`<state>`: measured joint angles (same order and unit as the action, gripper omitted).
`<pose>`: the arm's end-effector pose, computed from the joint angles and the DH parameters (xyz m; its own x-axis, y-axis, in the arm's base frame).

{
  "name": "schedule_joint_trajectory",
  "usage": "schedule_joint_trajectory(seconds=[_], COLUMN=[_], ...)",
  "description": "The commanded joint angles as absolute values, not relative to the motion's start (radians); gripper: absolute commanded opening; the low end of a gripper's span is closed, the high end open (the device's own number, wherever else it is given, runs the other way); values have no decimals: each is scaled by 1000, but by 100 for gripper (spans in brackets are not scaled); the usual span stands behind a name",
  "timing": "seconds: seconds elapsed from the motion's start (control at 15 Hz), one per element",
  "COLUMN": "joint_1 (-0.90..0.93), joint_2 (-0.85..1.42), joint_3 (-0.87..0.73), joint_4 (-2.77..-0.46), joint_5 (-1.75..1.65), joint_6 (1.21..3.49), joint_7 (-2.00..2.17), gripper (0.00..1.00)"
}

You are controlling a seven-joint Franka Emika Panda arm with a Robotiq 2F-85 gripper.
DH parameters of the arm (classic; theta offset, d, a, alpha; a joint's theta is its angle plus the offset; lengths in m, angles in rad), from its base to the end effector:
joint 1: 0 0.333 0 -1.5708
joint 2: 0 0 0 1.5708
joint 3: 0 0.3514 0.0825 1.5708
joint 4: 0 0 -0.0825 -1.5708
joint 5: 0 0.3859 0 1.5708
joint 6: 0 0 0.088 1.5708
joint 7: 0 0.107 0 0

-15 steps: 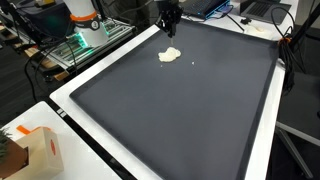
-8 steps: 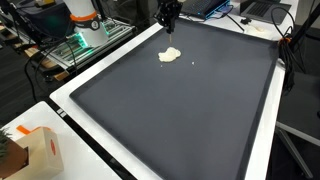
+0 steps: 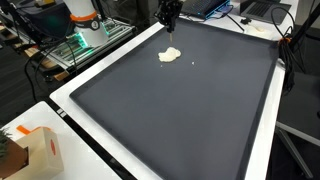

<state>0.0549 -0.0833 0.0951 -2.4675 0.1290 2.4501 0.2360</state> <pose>0.4676 0.0708 0.3652 0.9822 -0.1835 0.0413 -0.1791 -0.9795 -0.0927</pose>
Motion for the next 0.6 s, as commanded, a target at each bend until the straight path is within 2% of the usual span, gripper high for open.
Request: schedule_joint_trajectory(seconds=[0.0,0.53], joint_1=[66,86], joint_2=[-41,13], joint_3=[96,99], joint_4=[-2462,-2474], joint_5=[116,125], joint_6=[2441,2461], joint_7=[232,162], gripper=[3,3])
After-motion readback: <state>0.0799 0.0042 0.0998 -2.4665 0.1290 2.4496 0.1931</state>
